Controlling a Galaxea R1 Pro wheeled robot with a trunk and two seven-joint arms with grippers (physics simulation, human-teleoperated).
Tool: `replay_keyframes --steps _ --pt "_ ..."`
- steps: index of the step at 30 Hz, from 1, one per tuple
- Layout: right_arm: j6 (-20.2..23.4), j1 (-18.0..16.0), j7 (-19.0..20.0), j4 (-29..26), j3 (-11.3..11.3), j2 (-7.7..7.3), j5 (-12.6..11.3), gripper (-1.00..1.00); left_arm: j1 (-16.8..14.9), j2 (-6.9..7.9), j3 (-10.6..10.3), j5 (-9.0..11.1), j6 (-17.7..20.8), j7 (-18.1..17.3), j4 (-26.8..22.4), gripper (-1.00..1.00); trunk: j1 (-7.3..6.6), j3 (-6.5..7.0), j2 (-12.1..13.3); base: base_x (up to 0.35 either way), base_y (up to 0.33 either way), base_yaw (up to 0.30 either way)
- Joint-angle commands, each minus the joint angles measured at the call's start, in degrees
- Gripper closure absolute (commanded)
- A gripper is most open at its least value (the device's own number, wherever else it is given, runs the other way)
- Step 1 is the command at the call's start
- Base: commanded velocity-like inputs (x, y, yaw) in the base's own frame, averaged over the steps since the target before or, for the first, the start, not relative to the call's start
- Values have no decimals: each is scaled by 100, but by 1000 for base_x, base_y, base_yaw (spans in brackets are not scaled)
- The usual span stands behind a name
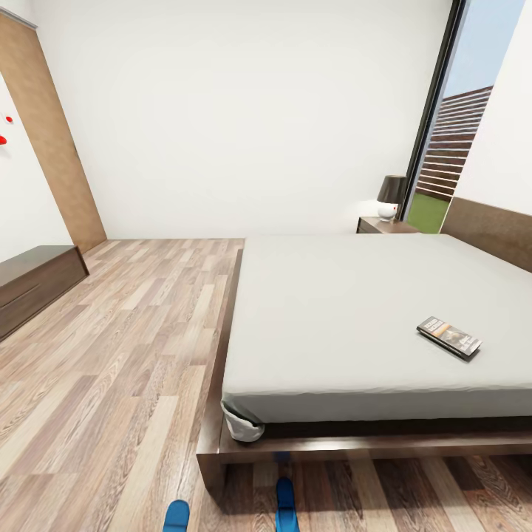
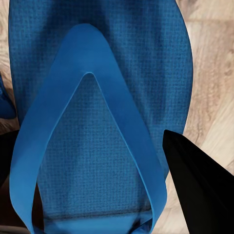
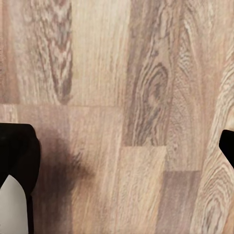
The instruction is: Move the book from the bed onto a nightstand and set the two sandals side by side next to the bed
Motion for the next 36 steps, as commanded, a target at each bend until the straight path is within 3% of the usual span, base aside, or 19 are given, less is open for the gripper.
replay_keyframes --steps 1,14,22,36 --pt "31 0 17 -15 13 -1 48 -100 -1 2 20 -60 16 17 -1 100 -1 -5 -2 0 0 0" --pt "31 0 17 -19 16 -2 48 -100 -1 -1 15 -60 18 13 -10 100 87 -77 -162 0 0 0" --pt "31 0 19 -19 12 -4 48 -100 -1 -3 12 -63 -25 18 -10 100 263 -220 -483 0 0 0" --pt "31 -1 20 -19 17 0 48 -100 -1 1 13 -59 -1 31 -10 100 263 -220 -483 0 0 0"
